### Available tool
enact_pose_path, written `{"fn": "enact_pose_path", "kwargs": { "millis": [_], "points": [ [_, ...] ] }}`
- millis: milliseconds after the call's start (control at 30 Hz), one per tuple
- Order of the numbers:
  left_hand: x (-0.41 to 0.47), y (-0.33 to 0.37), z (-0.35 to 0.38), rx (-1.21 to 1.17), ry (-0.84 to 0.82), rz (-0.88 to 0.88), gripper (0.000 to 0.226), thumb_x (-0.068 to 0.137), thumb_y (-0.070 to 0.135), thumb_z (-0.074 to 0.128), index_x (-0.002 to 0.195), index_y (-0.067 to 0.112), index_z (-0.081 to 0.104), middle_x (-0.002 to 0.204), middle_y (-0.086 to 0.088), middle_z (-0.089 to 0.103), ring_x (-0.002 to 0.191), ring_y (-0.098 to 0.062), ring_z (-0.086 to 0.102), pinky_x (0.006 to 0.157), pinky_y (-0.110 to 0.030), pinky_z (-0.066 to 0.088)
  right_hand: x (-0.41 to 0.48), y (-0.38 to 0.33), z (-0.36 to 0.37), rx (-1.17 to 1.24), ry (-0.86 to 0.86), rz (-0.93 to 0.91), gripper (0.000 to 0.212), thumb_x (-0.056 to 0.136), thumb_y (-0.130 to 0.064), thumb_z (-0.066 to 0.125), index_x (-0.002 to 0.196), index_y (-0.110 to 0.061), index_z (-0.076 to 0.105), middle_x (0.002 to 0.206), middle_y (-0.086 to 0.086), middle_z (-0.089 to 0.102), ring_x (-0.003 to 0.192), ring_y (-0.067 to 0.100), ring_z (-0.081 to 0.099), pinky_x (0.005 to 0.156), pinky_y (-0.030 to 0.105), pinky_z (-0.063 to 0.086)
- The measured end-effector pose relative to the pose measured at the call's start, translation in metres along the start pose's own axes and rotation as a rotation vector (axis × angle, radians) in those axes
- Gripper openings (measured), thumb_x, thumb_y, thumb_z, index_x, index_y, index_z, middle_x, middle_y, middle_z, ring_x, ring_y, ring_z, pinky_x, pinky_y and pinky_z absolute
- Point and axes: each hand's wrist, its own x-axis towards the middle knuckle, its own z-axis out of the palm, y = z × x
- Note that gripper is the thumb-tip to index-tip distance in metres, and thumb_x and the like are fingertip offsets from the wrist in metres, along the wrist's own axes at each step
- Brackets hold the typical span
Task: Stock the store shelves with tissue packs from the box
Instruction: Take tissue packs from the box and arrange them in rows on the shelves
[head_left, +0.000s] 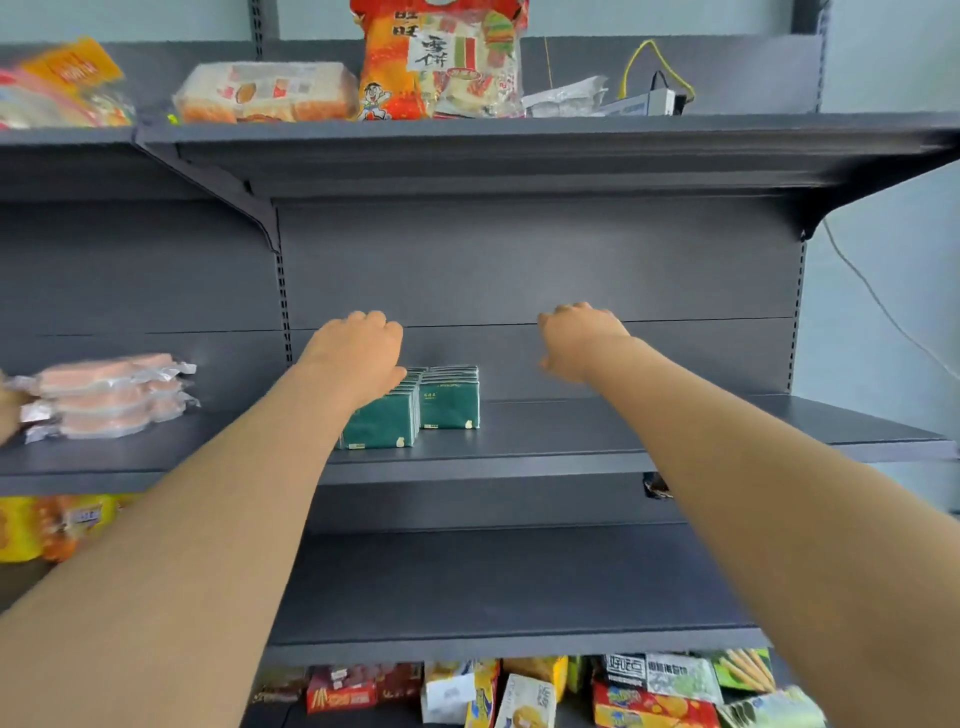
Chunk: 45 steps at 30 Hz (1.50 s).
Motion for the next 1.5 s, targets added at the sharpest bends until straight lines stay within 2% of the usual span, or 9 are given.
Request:
{"fn": "enact_pose_path", "kwargs": {
  "millis": [100,233,500,867,1100,1200,1300,1433,1500],
  "points": [
    [-0.031,0.023,-0.034,-0.031,0.046,-0.059,0.042,0.097,0.037,0.046,0.123,0.004,0.047,0.120,-0.013,0.051,0.113,-0.029,0.048,0.086,-0.040,0.044,-0.039,0.019,-0.020,0.045,0.043,-0.031,0.043,0.093,-0.032,0.051,0.128,-0.008,0.045,0.129,0.012,0.048,0.123,0.030,0.041,0.092,0.039,0.038],
    [-0.069,0.056,-0.064,-0.083,0.017,-0.082,0.043,0.097,0.035,0.047,0.126,0.004,0.047,0.122,-0.014,0.051,0.113,-0.030,0.047,0.083,-0.041,0.044,-0.090,0.040,-0.035,0.137,-0.006,-0.059,0.046,0.093,-0.034,0.052,0.127,-0.005,0.044,0.127,0.014,0.049,0.122,0.033,0.041,0.090,0.041,0.040],
    [-0.133,0.121,-0.036,-0.170,-0.107,-0.034,0.045,0.095,0.038,0.050,0.125,0.004,0.049,0.121,-0.014,0.052,0.114,-0.031,0.048,0.088,-0.042,0.043,-0.168,0.075,0.015,0.209,-0.166,-0.069,0.052,0.093,-0.037,0.053,0.131,-0.004,0.041,0.127,0.017,0.048,0.121,0.034,0.041,0.090,0.043,0.041],
    [-0.161,0.194,0.113,-0.290,-0.385,0.047,0.040,0.096,0.036,0.050,0.121,0.005,0.049,0.118,-0.011,0.049,0.112,-0.027,0.047,0.084,-0.036,0.042,-0.223,0.056,0.218,0.167,-0.631,-0.113,0.053,0.094,-0.039,0.052,0.135,-0.007,0.041,0.131,0.013,0.049,0.120,0.030,0.045,0.094,0.040,0.043],
    [-0.184,0.239,0.243,-0.394,-0.605,0.059,0.040,0.096,0.035,0.048,0.125,0.007,0.048,0.124,-0.010,0.050,0.117,-0.026,0.047,0.090,-0.037,0.044,-0.248,0.020,0.340,0.142,-0.888,-0.078,0.039,0.091,-0.034,0.054,0.121,-0.009,0.052,0.109,0.008,0.060,0.100,0.025,0.058,0.074,0.033,0.047],
    [-0.206,0.254,0.293,-0.426,-0.774,0.074,0.042,0.095,0.036,0.048,0.127,0.008,0.046,0.125,-0.009,0.048,0.117,-0.026,0.046,0.092,-0.038,0.043,-0.265,0.005,0.387,0.191,-0.999,-0.016,0.044,0.092,-0.031,0.052,0.129,-0.009,0.047,0.118,0.010,0.057,0.108,0.026,0.055,0.082,0.034,0.049],
    [-0.231,0.265,0.330,-0.431,-0.915,0.090,0.046,0.096,0.037,0.048,0.131,0.007,0.043,0.136,-0.010,0.043,0.126,-0.027,0.042,0.097,-0.039,0.041,-0.289,-0.002,0.420,0.267,-1.076,0.086,0.054,0.092,-0.028,0.055,0.138,-0.007,0.037,0.127,0.012,0.054,0.114,0.029,0.054,0.086,0.036,0.048],
    [-0.263,0.280,0.361,-0.433,-1.066,0.137,0.046,0.097,0.037,0.047,0.130,0.005,0.043,0.134,-0.011,0.045,0.124,-0.027,0.044,0.097,-0.036,0.039,-0.325,0.002,0.450,0.268,-1.153,0.158,0.033,0.090,-0.030,0.056,0.116,-0.009,0.053,0.112,0.010,0.062,0.104,0.026,0.056,0.078,0.034,0.048],
    [-0.277,0.289,0.375,-0.454,-1.106,0.157,0.041,0.097,0.036,0.047,0.126,0.006,0.046,0.128,-0.011,0.048,0.121,-0.027,0.046,0.097,-0.036,0.041,-0.345,0.005,0.465,0.255,-1.190,0.177,0.033,0.090,-0.034,0.056,0.113,-0.010,0.056,0.111,0.009,0.064,0.103,0.026,0.058,0.081,0.034,0.050]
  ]
}}
